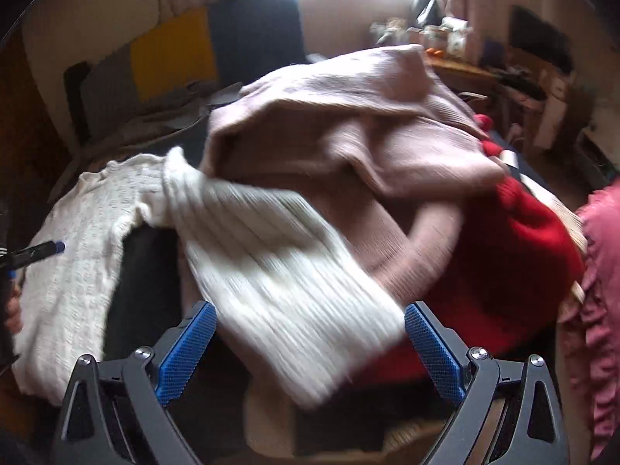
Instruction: Fold clothes
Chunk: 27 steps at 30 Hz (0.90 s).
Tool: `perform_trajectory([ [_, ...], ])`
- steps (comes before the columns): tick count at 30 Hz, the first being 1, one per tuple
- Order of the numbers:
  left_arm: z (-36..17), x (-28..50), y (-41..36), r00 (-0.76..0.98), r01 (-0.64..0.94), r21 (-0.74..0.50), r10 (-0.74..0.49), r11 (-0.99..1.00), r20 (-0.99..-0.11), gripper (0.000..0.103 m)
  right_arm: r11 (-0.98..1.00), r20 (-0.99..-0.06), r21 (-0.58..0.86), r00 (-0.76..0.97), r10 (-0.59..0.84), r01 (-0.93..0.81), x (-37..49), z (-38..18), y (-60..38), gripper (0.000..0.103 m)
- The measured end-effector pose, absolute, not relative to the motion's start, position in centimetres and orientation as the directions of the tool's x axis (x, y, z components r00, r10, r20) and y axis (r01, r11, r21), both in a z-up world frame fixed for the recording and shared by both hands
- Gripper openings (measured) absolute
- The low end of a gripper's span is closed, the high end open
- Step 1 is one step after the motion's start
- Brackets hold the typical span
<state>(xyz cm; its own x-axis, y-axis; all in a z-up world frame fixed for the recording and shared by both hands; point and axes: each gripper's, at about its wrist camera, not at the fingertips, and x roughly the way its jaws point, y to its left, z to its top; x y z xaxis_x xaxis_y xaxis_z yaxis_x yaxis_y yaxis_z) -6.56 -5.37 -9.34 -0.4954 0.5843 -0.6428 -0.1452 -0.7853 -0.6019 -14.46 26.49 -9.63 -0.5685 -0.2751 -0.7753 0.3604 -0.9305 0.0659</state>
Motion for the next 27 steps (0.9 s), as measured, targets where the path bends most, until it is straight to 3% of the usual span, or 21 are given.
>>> perform_trajectory([
  [5,-10.0,-8.9,1.7,-0.369,-0.143,-0.726,0.717,-0.673,-0.592,0.06,-0.896,-0.726,-0.114,-0.652,-0.22,0.429,-12.0,-9.9,25.2,0.099],
  [7,-10.2,-9.4,2.9,-0.351,-0.124,-0.746,0.732,-0.655,-0.584,0.06,-0.871,-0.725,-0.167,-0.656,-0.209,0.462,-12.1,-10.5,24.5,0.091],
  [8,-10.4,-9.7,3.4,-0.343,-0.112,-0.756,0.739,-0.644,-0.579,0.06,-0.869,-0.742,-0.171,-0.641,-0.197,0.465,-12.6,-11.0,24.5,0.071],
  [9,-10.6,-9.9,3.8,-0.336,-0.1,-0.767,0.747,-0.634,-0.574,0.06,-0.867,-0.759,-0.175,-0.625,-0.184,0.467,-13.2,-11.6,24.5,0.045],
  [10,-10.8,-10.2,4.2,-0.328,-0.088,-0.777,0.755,-0.624,-0.568,0.06,-0.865,-0.775,-0.178,-0.609,-0.171,0.47,-13.7,-12.1,24.4,0.034],
  [11,-10.9,-10.4,4.6,-0.322,-0.078,-0.785,0.761,-0.614,-0.564,0.06,-0.872,-0.775,-0.154,-0.604,-0.185,0.465,-13.9,-12.3,24.8,0.031],
  [14,-11.4,-11.1,6.3,-0.306,-0.067,-0.808,0.783,-0.586,-0.542,0.06,-0.891,-0.772,-0.055,-0.585,-0.248,0.451,-14.1,-12.2,26.2,0.029],
  [17,-11.5,-11.8,8.4,-0.285,-0.074,-0.827,0.807,-0.557,-0.518,0.06,-0.896,-0.753,0.153,-0.537,-0.379,0.418,-14.1,-11.9,28.1,0.023],
  [21,-11.8,-12.8,10.8,-0.27,-0.079,-0.841,0.824,-0.535,-0.498,0.061,-0.809,-0.672,0.447,-0.453,-0.585,0.382,-13.0,-12.2,29.9,0.02],
  [27,-13.6,-13.8,11.9,-0.232,0.01,-0.851,0.826,-0.526,-0.514,0.061,-0.659,-0.544,0.684,-0.381,-0.747,0.313,-11.1,-13.4,30.0,0.02],
])
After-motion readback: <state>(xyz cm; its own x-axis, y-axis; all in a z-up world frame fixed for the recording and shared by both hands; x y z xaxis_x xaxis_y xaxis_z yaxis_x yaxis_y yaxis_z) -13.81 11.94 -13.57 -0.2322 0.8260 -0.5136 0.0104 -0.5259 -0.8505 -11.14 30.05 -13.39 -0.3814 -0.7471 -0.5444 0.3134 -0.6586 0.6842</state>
